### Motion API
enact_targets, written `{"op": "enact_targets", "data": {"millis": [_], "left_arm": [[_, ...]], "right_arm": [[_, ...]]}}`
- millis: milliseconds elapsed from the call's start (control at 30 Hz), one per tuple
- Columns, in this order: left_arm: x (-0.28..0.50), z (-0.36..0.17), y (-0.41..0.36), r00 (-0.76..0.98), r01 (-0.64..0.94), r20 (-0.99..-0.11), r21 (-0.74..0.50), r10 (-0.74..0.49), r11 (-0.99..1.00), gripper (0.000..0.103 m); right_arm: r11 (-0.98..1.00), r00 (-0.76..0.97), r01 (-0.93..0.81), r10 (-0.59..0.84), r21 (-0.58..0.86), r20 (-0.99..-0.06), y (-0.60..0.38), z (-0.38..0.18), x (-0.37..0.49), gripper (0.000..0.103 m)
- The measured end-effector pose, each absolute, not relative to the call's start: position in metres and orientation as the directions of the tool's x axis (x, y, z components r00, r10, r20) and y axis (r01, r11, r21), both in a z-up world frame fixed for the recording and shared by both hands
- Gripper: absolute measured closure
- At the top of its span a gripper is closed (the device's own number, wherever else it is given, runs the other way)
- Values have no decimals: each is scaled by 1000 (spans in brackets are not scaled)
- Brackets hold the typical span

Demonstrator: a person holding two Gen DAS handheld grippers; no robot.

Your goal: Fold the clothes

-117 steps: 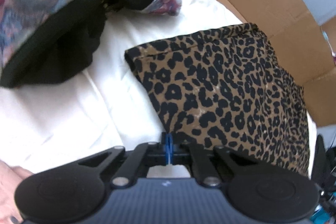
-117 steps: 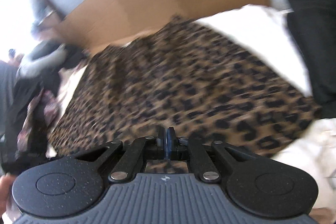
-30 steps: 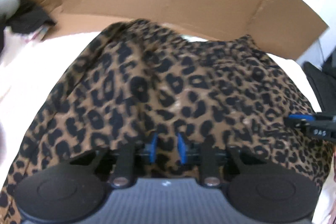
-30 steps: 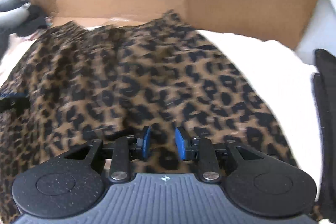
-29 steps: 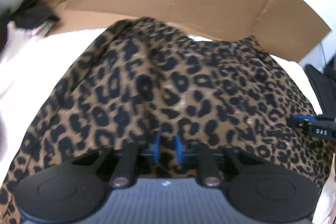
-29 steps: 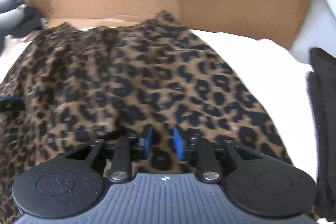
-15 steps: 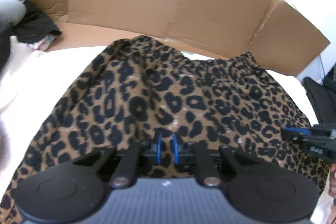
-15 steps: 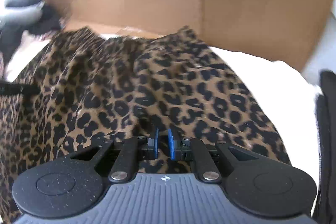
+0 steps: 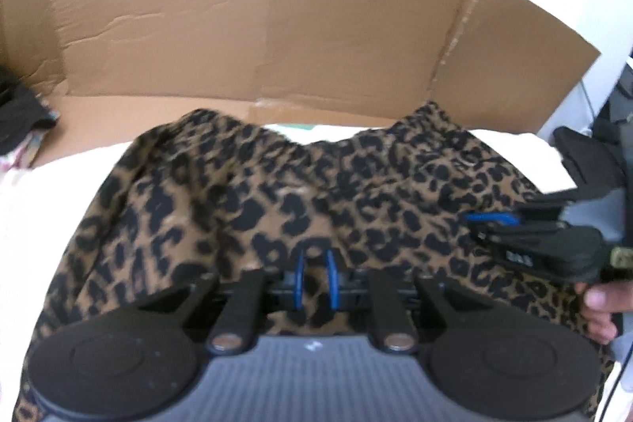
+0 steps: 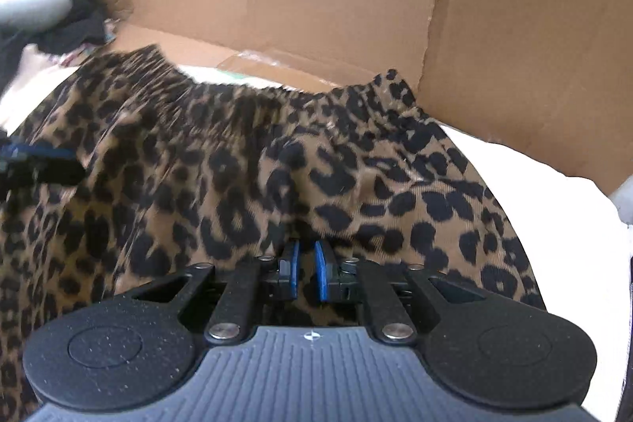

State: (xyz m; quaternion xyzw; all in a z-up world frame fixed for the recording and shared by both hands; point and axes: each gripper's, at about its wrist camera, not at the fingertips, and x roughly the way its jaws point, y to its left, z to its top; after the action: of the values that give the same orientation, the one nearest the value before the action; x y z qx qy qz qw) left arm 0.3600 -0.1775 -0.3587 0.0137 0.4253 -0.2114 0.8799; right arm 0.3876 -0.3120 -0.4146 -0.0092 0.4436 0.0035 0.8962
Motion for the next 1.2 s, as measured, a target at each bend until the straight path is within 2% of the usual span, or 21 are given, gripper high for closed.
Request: {"op": "enact_targets", "data": {"millis": [100, 167, 200, 367, 533, 733, 967, 1200], "left_arm": [[370, -372, -188, 511, 386, -781, -164, -358, 908, 86], [377, -383, -189, 490, 369, -798, -176, -352, 913, 86], [379, -386, -188, 485, 363, -801, -180, -351, 914, 84], [371, -374, -188, 491, 381, -803, -153, -340, 912, 84], [350, -352, -159, 497, 344, -806, -159, -323, 925, 78], [325, -328, -94, 493, 305, -845, -57, -209, 951, 78], [302, -299, -4, 513, 171, -855, 21, -71, 985, 78], [275, -274, 48, 511, 134, -860, 64, -14, 989, 78]], "right_arm": [[989, 609, 140, -47, 49, -792, -320, -409, 389, 89], [950, 598, 305, -134, 70, -791, -323, -404, 384, 89], [943, 601, 323, -135, 84, -788, -321, -403, 381, 88], [970, 621, 230, -86, 76, -779, -297, -402, 360, 88], [983, 628, 167, -51, 71, -776, -289, -393, 338, 88], [996, 679, 47, 27, 81, -733, -267, -366, 313, 87], [994, 690, -95, 109, 60, -715, -236, -342, 278, 66], [987, 657, -140, 154, 80, -738, -231, -343, 242, 66]]}}
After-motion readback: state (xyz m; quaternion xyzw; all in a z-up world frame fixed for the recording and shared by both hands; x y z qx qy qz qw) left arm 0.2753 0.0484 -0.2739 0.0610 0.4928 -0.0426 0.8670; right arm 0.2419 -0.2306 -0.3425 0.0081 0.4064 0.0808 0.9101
